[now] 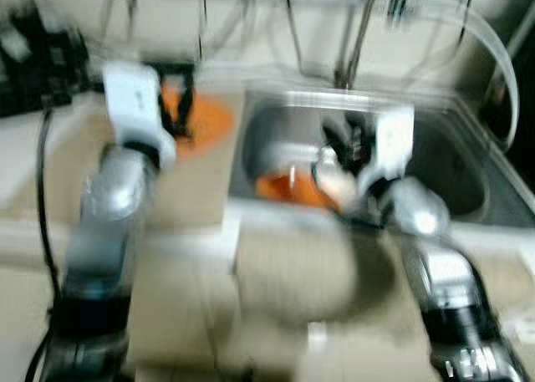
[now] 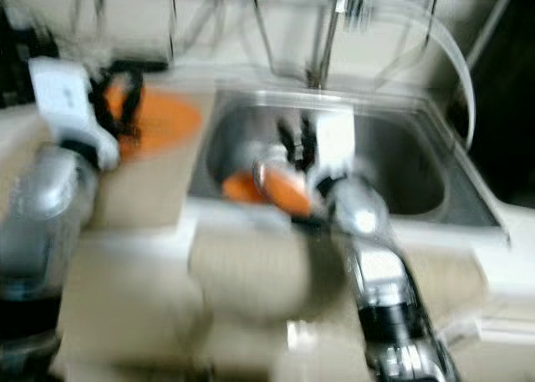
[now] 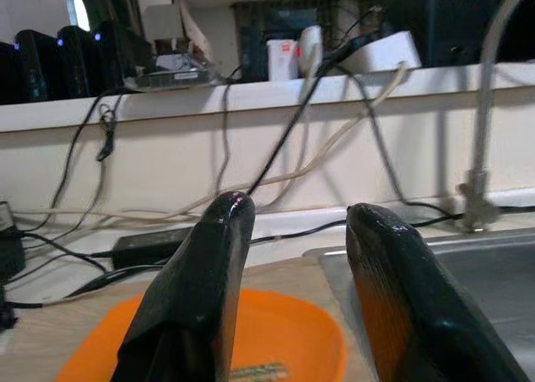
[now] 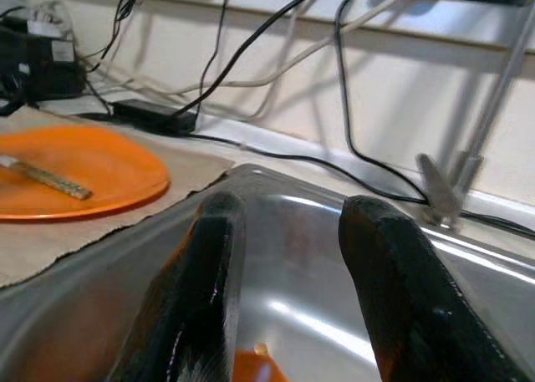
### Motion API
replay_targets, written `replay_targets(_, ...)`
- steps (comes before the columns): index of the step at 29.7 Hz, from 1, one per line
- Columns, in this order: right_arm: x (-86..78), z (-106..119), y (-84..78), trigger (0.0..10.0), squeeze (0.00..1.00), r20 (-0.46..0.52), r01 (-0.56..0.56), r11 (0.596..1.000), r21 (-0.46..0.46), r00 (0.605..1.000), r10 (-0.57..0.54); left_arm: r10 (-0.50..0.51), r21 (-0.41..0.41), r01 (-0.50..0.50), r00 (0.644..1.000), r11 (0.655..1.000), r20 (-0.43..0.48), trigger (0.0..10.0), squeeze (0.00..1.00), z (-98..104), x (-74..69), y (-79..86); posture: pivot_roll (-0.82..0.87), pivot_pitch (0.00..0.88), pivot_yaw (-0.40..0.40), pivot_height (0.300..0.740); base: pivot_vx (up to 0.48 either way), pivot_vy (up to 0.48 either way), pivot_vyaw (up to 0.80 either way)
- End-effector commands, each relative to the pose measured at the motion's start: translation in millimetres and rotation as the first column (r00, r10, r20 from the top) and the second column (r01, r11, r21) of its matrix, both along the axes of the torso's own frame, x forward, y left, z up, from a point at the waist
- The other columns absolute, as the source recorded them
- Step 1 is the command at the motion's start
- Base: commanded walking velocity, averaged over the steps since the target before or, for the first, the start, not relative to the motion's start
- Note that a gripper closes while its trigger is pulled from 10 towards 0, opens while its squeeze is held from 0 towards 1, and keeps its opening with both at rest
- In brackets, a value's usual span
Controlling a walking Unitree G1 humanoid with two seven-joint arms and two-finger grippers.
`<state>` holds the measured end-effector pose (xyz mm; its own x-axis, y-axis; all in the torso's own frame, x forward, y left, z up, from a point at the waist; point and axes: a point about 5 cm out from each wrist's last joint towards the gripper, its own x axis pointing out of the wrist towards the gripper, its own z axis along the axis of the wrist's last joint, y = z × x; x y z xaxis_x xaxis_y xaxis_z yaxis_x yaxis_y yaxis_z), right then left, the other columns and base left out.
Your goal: Kitchen organization
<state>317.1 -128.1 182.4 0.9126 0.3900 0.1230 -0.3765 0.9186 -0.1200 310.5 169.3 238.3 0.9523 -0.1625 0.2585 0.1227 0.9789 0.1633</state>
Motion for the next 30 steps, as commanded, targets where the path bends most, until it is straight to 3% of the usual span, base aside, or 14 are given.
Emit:
replay_targets(1, -0.6, 1.5, 9.2, 10.0, 0.00, -0.006, -0.034, 0.999, -0.003, 0.999, 0.034, 0.016, 0.012, -0.016, 1.000, 1.000, 0.000, 10.0, 0.00, 0.9, 1.3, 3.8, -0.01, 0.000, -0.040, 0.740, 0.322, 0.000, 0.00)
replay_targets(7, -1.9, 0.2, 8.9, 10.0, 0.00, -0.018, -0.037, 0.999, -0.006, 0.999, 0.036, 0.006, 0.007, -0.006, 1.000, 1.000, 0.006, 10.0, 0.00, 1.7, 0.1, 4.3, 0.00, 0.000, -0.042, 0.740, 0.104, 0.000, 0.00)
replay_targets(10, -3.7, 1.0, 3.6, 10.0, 0.00, -0.019, -0.044, 0.999, 0.004, 0.999, 0.044, -0.008, 0.025, 0.010, 0.998, 1.000, -0.059, 10.0, 0.00, -1.7, 1.3, 13.4, 0.00, 0.000, -0.040, 0.740, 0.000, 0.000, 0.00)
replay_targets(14, -5.4, 2.1, -4.8, 10.0, 0.00, -0.012, -0.071, 0.997, -0.013, 0.997, 0.071, 0.048, 0.150, -0.022, 0.984, 0.988, -0.172, 10.0, 0.00, -11.8, 7.4, 31.4, 0.00, 0.000, -0.033, 0.740, 0.000, 0.000, 0.00)
replay_targets(20, -6.4, 1.6, -13.2, 10.0, 0.00, -0.019, -0.075, 0.997, -0.027, 0.997, 0.074, 0.033, 0.203, 0.012, 0.976, 0.979, -0.217, 10.0, 0.00, -11.6, 14.5, 44.5, 0.00, 0.000, -0.023, 0.740, 0.000, 0.000, 0.00)
replay_targets(21, -6.8, 1.4, -15.8, 10.0, 0.00, -0.024, -0.078, 0.997, -0.027, 0.997, 0.078, 0.016, 0.191, 0.031, 0.971, 0.981, -0.240, 10.0, 1.00, -10.3, 17.4, 48.1, 0.00, 0.000, -0.020, 0.740, 0.000, 0.000, 0.00)
replay_targets(28, -7.6, 2.1, -22.9, 10.0, 0.00, -0.032, -0.089, 0.995, -0.046, 0.996, 0.087, 0.005, 0.186, 0.061, 0.942, 0.981, -0.337, 10.0, 1.00, -4.8, 34.4, 66.1, 0.00, 0.000, -0.014, 0.740, 0.000, 0.000, 0.00)
replay_targets(30, -8.6, 1.9, -22.5, 10.0, 0.00, -0.033, -0.091, 0.995, -0.049, 0.995, 0.089, 0.070, 0.226, 0.011, 0.935, 0.974, -0.347, 10.0, 1.00, -6.2, 41.7, 75.3, -0.01, 0.000, -0.006, 0.740, 0.000, 0.000, 0.00)
